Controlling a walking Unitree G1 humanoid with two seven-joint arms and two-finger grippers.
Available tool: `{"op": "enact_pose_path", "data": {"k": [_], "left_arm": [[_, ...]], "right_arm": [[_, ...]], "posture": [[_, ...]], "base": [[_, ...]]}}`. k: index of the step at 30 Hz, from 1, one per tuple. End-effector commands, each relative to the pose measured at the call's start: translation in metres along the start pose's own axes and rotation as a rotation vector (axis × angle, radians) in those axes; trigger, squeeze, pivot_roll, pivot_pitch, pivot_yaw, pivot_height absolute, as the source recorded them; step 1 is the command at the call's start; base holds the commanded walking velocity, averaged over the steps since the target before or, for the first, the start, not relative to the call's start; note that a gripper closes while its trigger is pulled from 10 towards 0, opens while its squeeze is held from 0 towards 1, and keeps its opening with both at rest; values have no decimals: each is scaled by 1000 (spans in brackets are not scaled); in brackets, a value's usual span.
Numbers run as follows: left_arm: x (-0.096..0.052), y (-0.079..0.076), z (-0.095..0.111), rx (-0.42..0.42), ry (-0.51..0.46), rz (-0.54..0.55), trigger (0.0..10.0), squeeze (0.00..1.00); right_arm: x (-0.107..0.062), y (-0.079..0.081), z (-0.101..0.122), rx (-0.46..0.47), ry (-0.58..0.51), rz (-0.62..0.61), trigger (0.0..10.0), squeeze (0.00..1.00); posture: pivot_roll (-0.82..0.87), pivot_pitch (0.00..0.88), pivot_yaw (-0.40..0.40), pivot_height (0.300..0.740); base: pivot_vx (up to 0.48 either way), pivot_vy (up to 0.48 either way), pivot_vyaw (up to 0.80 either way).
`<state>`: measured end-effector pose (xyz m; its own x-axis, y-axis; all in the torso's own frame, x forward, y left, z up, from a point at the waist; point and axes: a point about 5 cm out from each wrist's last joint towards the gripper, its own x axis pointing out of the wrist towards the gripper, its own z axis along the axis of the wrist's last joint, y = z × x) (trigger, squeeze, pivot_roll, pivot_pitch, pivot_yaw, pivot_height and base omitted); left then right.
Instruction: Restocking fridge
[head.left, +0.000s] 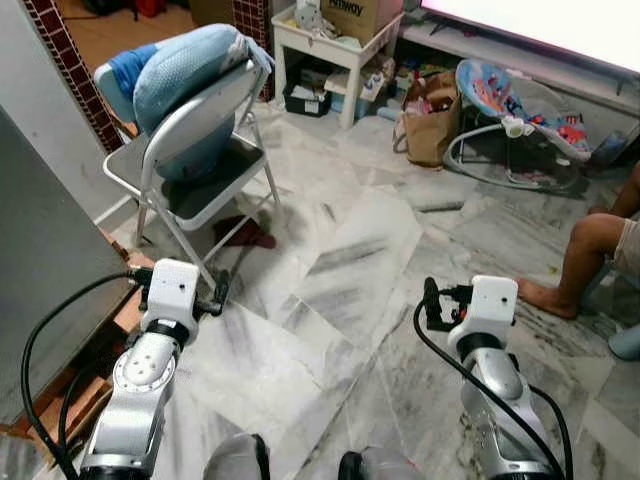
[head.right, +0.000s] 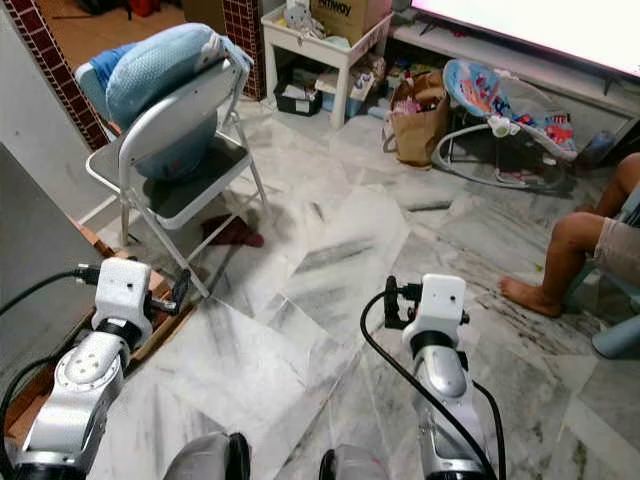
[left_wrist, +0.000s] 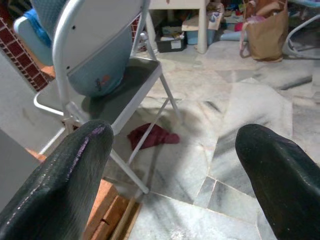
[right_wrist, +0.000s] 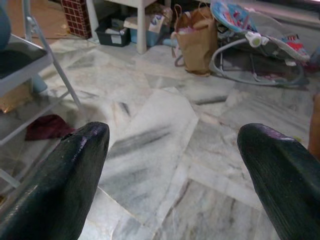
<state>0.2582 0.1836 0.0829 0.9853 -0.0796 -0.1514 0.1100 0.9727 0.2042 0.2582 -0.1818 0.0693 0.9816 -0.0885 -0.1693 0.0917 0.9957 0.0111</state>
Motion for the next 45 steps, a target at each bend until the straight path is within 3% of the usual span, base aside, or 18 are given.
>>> {"op": "enact_pose_path", "data": {"k": [1,9,17,23,33,45], "left_arm": [[-2,-4,-5,1,28,-11,10000,0],[-4,-8,-8,-51,44,32,10000,0],[4,-1,2,-22,10,47,10000,0],[3,0,2,-2,3,40,10000,0],[0,3,0,53,-21,49,10000,0],[3,7,-1,55,-39,57,10000,0]], "right_arm": [[0,-4,-3,-1,15,-8,10000,0],[2,-5,-4,10,40,6,10000,0],[18,0,11,-6,-1,30,10000,0],[17,0,8,-7,7,31,10000,0],[15,-3,4,-4,18,25,10000,0],[23,8,17,-7,-26,57,10000,0]], "posture": [[45,135,-56,740],[56,137,-94,740],[63,139,-100,740],[70,137,-106,740],[70,137,-100,740],[72,157,-68,740]], "base": [[-334,0,0],[-348,0,0],[-359,0,0],[-354,0,0],[-148,427,0],[0,480,-800]]}}
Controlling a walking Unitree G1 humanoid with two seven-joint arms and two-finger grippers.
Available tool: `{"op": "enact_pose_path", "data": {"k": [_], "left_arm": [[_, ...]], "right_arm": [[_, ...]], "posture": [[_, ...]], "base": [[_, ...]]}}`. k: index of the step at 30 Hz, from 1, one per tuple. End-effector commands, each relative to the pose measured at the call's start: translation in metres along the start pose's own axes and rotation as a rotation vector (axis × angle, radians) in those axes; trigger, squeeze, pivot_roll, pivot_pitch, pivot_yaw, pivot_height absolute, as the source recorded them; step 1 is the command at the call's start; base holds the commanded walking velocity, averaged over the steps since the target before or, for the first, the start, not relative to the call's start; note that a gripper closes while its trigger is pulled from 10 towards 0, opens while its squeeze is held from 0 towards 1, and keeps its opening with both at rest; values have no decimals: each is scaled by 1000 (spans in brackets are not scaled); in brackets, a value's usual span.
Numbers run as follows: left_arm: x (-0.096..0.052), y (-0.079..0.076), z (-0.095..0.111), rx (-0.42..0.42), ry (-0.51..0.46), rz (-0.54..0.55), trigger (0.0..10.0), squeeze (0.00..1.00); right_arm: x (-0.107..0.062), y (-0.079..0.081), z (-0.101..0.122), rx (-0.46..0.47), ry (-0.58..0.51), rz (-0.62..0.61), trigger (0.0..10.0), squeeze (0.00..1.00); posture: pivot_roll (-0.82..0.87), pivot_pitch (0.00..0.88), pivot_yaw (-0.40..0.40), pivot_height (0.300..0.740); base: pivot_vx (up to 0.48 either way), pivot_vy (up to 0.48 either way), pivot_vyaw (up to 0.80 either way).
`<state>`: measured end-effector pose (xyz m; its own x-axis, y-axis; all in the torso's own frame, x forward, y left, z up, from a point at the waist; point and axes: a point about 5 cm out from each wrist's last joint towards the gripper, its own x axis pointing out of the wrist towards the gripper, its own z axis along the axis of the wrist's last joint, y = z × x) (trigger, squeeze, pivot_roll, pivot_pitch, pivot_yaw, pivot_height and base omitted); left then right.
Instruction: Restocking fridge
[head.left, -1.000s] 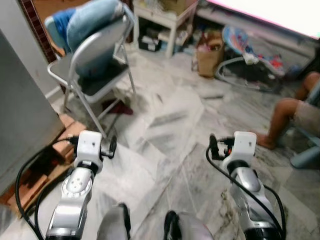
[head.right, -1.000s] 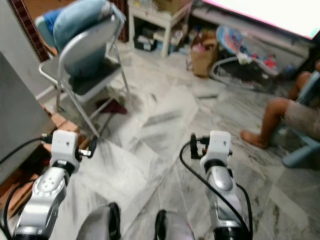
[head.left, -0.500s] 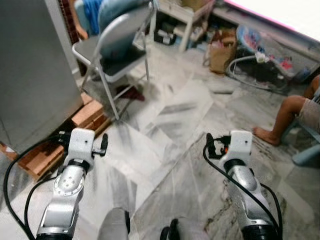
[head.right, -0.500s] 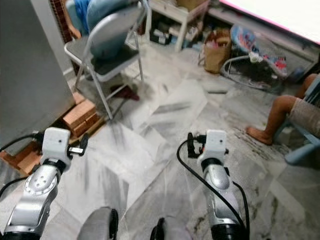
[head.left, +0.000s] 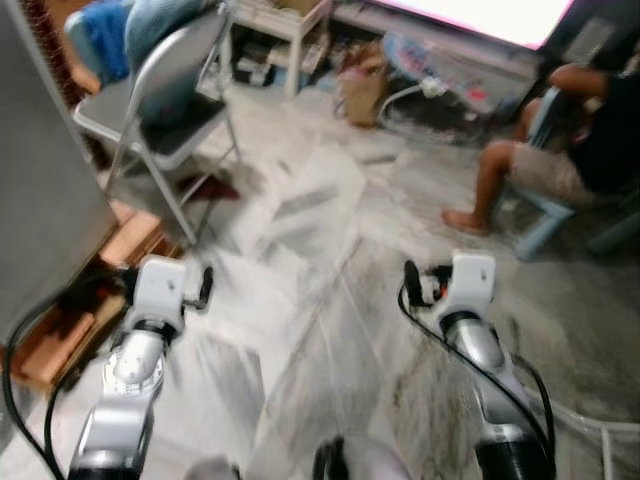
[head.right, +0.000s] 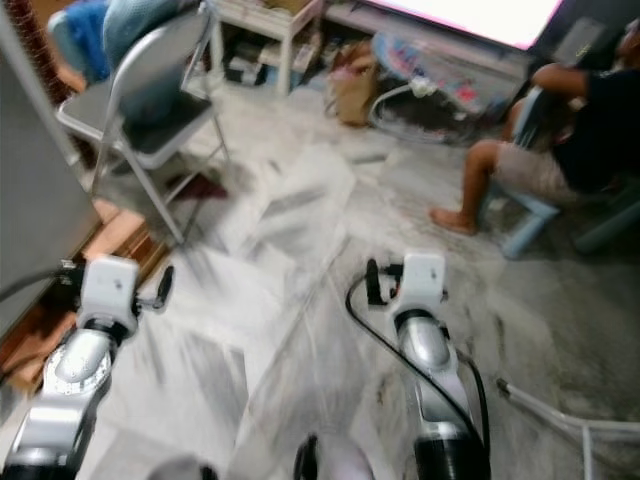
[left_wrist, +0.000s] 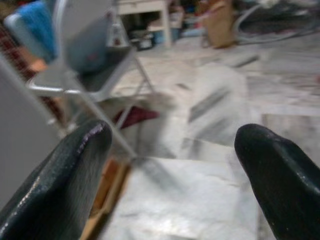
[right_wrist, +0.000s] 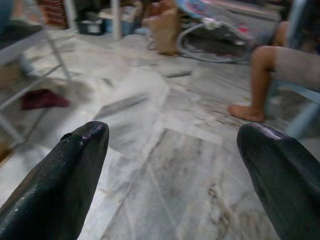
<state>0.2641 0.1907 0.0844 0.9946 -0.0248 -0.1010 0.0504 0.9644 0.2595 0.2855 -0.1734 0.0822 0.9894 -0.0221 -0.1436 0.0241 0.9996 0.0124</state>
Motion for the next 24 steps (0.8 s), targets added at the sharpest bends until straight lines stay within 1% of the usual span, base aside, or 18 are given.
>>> {"op": "enact_pose_path", "data": {"k": [1,5,8,11,13,15,16,18,19,20,22,23,24], "left_arm": [[-2,-1,-1,1,-4,-10,10000,0],[-1,-1,0,-6,-15,-3,10000,0],[0,0,-1,-21,-21,17,10000,0],[-2,4,-3,-8,-19,59,10000,0],[-7,8,-10,1,9,95,10000,0],[-11,8,-14,3,19,106,10000,0],[-16,6,-16,11,21,102,10000,0],[-19,6,-16,12,8,105,10000,0],[-19,4,-16,46,3,94,10000,0],[-18,3,-17,56,4,91,10000,0],[-15,1,-17,55,1,77,10000,0],[-11,-1,-16,49,-2,60,10000,0],[-11,-1,-16,49,-2,60,10000,0]], "right_arm": [[-1,-2,1,0,-4,-9,10000,0],[1,-2,3,-3,-12,-5,10000,0],[2,-1,5,3,-20,0,10000,0],[1,-1,2,5,-12,9,10000,0],[-3,-3,-1,11,-6,16,10000,0],[-6,-6,-5,3,7,8,10000,0],[-10,-11,-7,7,10,0,10000,0],[-14,-16,-8,7,4,-14,10000,0],[-17,-19,-10,7,-1,-19,10000,0],[-17,-19,-10,8,-2,-19,10000,0],[-18,-23,-12,6,-3,-44,10000,0],[-19,-26,-14,8,-7,-71,10000,0],[-19,-26,-14,8,-7,-71,10000,0]], "posture": [[72,157,-68,740],[63,163,-72,740],[70,164,-80,740],[73,163,-88,740],[77,157,-100,740],[78,156,-101,740],[79,150,-102,740],[77,144,-97,740],[72,132,-78,740],[72,132,-78,740],[64,113,-48,740],[54,101,-26,740],[54,101,-26,740]], "base": [[0,480,-800],[0,480,-638],[0,480,0],[0,480,0],[0,480,0],[0,480,0],[0,480,0],[0,141,0],[0,0,0],[0,0,0],[0,0,0],[0,0,0],[0,0,0]]}}
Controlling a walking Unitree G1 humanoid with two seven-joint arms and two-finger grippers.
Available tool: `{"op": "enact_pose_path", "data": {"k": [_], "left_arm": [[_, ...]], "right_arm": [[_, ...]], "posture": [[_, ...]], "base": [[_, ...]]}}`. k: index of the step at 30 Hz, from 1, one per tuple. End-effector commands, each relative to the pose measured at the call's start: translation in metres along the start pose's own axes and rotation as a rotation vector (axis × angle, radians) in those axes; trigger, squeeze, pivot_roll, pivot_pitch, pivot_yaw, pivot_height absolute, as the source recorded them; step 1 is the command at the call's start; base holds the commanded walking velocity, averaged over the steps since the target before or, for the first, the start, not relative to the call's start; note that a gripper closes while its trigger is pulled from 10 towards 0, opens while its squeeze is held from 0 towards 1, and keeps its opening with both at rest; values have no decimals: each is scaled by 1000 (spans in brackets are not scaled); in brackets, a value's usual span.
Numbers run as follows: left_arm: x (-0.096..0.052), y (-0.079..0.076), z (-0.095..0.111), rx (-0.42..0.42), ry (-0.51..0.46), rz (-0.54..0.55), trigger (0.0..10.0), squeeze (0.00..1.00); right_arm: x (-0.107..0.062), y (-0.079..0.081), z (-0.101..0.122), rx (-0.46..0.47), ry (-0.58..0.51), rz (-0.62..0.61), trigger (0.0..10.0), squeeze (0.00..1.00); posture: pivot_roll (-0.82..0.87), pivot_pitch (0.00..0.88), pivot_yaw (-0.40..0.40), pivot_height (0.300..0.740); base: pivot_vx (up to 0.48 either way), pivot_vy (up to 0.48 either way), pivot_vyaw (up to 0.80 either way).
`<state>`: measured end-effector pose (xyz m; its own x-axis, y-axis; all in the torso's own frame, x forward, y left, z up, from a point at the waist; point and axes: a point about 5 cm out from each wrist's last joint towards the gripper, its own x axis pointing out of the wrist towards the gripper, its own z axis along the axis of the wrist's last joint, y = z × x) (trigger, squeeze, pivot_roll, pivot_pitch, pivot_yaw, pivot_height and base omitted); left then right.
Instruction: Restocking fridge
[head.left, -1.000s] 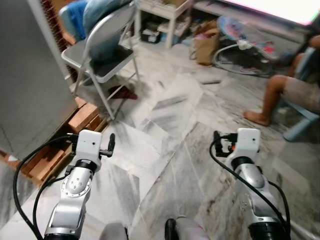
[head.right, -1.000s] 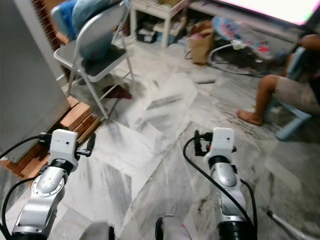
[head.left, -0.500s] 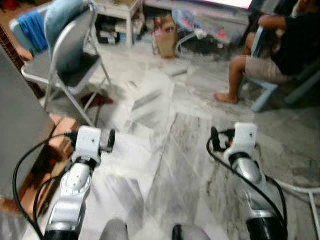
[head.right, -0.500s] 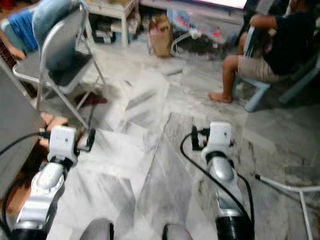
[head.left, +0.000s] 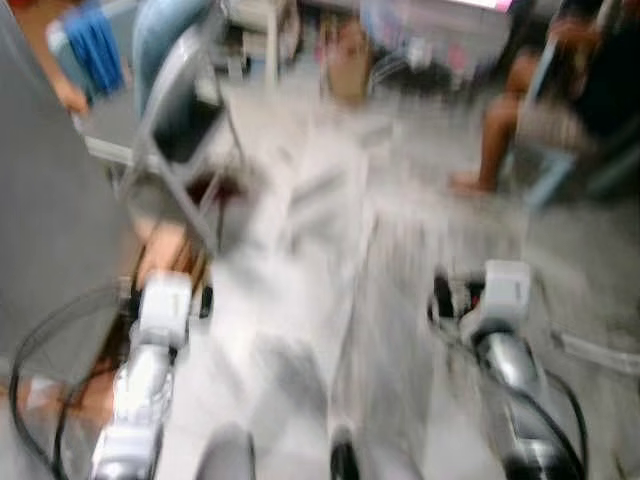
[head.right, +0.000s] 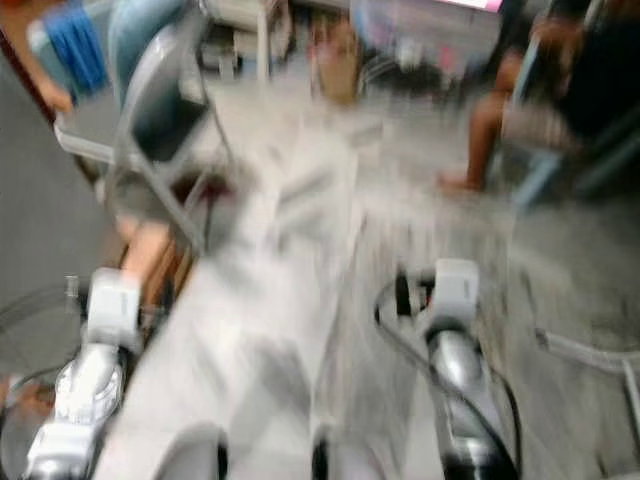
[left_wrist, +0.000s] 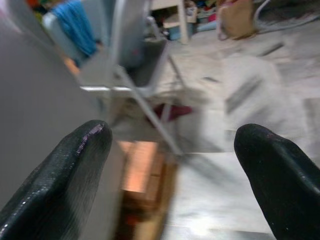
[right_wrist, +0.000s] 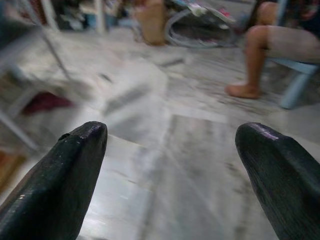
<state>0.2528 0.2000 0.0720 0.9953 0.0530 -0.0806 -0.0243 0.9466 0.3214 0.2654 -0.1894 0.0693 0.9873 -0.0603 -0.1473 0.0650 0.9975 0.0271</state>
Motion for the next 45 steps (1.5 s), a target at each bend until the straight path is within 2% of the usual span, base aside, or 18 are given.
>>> {"op": "enact_pose_path", "data": {"k": [1,8,12,14,17,21,22,23,25,26,27,31,33,37,40,45], "left_arm": [[6,-10,5,8,-26,-50,10000,0],[32,-15,30,75,-122,-103,10000,0],[37,-13,34,98,-152,-97,10000,0],[39,-14,33,102,-150,-87,10000,0],[42,-15,33,66,-134,-44,10000,0],[43,-10,59,70,-223,-62,10000,0],[44,-8,60,62,-224,-59,10000,0],[45,-7,57,58,-223,-54,10000,0],[46,-3,43,86,-187,-21,10000,0],[44,6,34,50,-136,53,10000,0],[40,10,32,37,-129,76,10000,0],[29,14,25,62,-117,75,10000,0],[21,14,11,53,-66,85,10000,0],[12,12,2,41,-34,83,10000,0],[9,9,2,38,-32,63,10000,0],[12,7,7,36,-71,47,10000,0]], "right_arm": [[-2,-10,1,-5,-17,-57,10000,0],[-1,-7,6,2,-70,-91,10000,0],[-3,-3,5,-4,-82,-79,10000,0],[-3,-3,-1,-23,-70,-87,10000,0],[-4,-8,-8,-1,-45,-119,10000,0],[-7,-10,11,28,-94,-98,10000,0],[-6,-9,15,39,-106,-92,10000,0],[-6,-9,14,36,-115,-80,10000,0],[-7,-11,4,-40,-95,-66,10000,0],[-11,-15,-4,-32,-61,-80,10000,0],[-13,-15,-6,-26,-53,-68,10000,0],[-15,-12,-4,-53,-54,-26,10000,0],[-9,-15,-1,-42,-51,-39,10000,0],[-6,-10,6,-56,-72,-6,10000,0],[-12,-4,2,-56,-56,18,10000,0],[-11,-1,3,-63,-56,27,10000,0]], "posture": [[38,88,2,740],[-11,74,62,740],[-47,72,83,740],[-51,77,79,740],[-43,87,57,740],[-26,76,0,740],[-27,87,10,740],[-34,81,4,740],[-20,83,-13,740],[-7,66,-23,740],[-7,54,-28,740],[-2,53,-40,740],[10,41,-48,740],[19,69,-61,740],[20,96,-67,740],[23,107,-71,740]], "base": [[0,0,0],[0,0,0],[0,0,0],[0,0,0],[0,0,0],[0,0,0],[0,0,0],[0,0,0],[0,0,0],[0,0,0],[0,0,0],[0,0,0],[0,277,0],[0,410,0],[0,480,0],[0,480,0]]}}
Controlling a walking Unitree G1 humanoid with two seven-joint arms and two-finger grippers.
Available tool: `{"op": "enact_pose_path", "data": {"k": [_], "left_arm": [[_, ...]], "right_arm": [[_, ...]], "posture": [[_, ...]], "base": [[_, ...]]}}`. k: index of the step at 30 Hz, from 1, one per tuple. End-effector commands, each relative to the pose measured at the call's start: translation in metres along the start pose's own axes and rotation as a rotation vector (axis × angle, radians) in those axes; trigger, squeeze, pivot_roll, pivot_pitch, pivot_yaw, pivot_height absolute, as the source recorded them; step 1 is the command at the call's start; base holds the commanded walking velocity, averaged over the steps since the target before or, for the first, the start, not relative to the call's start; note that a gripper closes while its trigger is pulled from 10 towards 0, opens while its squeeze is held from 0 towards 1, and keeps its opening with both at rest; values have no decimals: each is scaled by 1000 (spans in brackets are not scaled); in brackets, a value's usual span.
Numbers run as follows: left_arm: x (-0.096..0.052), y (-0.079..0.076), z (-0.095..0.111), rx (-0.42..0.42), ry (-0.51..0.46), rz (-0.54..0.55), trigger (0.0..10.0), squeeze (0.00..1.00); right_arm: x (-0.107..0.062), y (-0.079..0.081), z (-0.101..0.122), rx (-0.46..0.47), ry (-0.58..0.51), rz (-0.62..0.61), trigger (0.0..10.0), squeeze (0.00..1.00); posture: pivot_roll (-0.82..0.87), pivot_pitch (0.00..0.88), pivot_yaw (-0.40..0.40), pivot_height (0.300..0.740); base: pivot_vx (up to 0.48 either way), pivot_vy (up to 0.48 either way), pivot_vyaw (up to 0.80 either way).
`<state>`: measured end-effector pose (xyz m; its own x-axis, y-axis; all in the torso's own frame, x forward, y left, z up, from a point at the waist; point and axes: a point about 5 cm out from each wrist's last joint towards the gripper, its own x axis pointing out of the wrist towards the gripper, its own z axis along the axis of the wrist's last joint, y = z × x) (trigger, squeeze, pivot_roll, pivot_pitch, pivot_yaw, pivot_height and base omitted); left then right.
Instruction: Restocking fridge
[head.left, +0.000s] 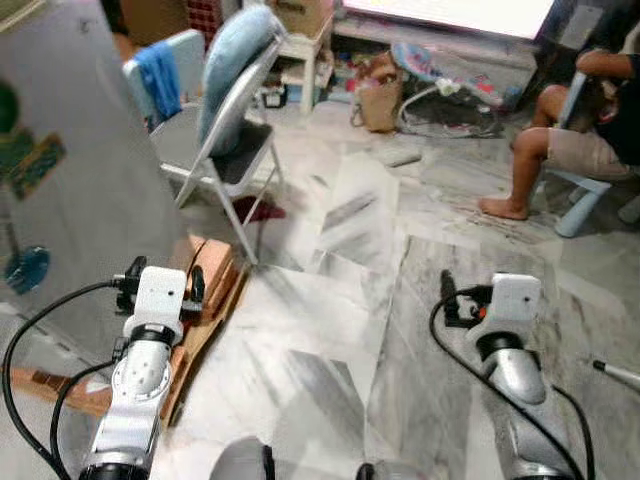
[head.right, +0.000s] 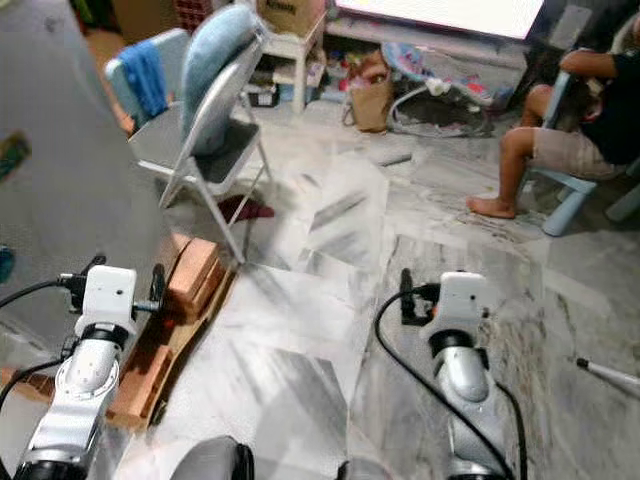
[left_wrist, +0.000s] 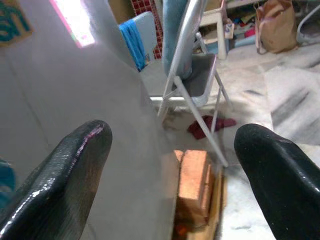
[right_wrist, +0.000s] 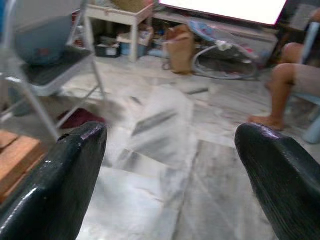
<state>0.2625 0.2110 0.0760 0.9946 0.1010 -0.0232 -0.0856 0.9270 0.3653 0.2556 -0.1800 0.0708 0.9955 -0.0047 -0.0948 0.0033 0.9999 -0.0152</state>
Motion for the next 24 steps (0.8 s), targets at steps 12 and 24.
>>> {"op": "enact_pose_path", "data": {"k": [12,24], "left_arm": [[2,-13,14,-59,-34,-78,10000,0],[-12,-20,12,-97,-27,-145,10000,0]], "right_arm": [[2,-5,4,-6,7,-12,10000,0],[2,-6,2,-10,22,-8,10000,0]], "posture": [[35,129,-73,740],[42,136,-78,740]], "base": [[0,480,0],[0,427,0]]}}
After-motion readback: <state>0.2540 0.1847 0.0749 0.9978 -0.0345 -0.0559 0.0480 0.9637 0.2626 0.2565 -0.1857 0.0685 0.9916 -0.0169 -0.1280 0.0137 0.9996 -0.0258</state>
